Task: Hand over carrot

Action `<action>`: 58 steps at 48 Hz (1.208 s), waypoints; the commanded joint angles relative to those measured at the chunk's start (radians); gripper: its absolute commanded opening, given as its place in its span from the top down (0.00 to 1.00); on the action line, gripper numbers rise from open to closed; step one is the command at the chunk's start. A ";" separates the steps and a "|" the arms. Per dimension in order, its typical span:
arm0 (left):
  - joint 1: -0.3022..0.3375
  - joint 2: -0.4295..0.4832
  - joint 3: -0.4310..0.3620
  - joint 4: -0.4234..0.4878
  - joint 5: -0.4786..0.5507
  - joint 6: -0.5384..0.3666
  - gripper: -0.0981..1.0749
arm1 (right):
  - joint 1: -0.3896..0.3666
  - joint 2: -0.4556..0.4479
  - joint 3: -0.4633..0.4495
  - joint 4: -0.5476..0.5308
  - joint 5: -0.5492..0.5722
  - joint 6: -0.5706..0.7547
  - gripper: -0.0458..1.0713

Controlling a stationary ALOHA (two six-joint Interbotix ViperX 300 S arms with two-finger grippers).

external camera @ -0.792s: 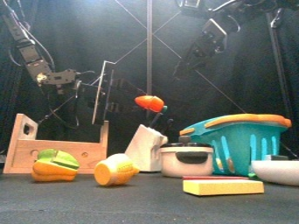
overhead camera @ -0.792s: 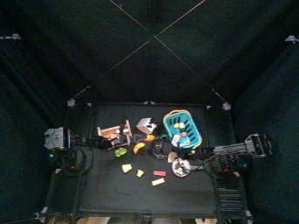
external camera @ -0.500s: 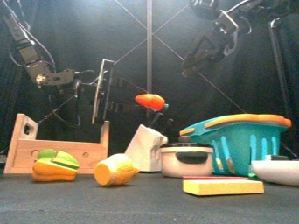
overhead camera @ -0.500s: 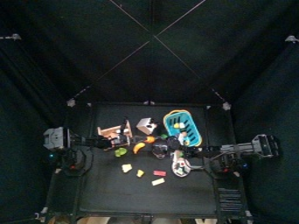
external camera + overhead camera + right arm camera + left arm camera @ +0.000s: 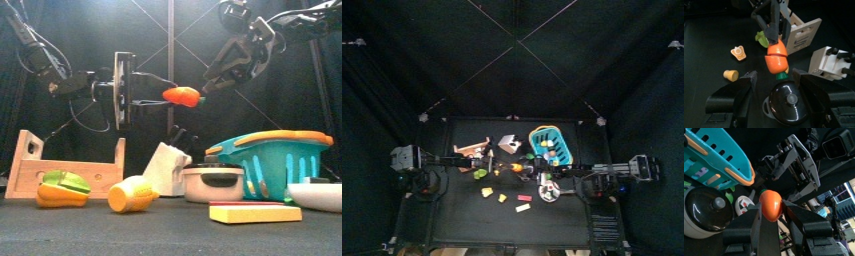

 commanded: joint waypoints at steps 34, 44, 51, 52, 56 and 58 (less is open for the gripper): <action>-0.025 -0.009 -0.035 0.025 -0.014 0.192 0.38 | -0.028 0.152 -0.124 0.000 -0.035 -0.005 0.03; -0.025 -0.008 -0.031 0.025 -0.014 0.206 0.38 | -0.037 0.181 -0.147 0.006 -0.031 0.003 0.04; -0.025 -0.002 -0.028 0.023 -0.014 0.213 0.38 | -0.037 0.183 -0.147 0.009 -0.029 0.005 0.10; -0.026 -0.002 -0.026 0.023 -0.014 0.215 0.38 | -0.037 0.183 -0.147 0.009 -0.031 0.005 0.11; -0.026 0.000 -0.028 0.023 -0.014 0.219 0.38 | -0.037 0.183 -0.147 0.012 -0.031 0.006 0.17; -0.026 0.000 -0.026 0.023 -0.014 0.219 0.38 | -0.037 0.183 -0.147 0.015 -0.029 0.008 0.20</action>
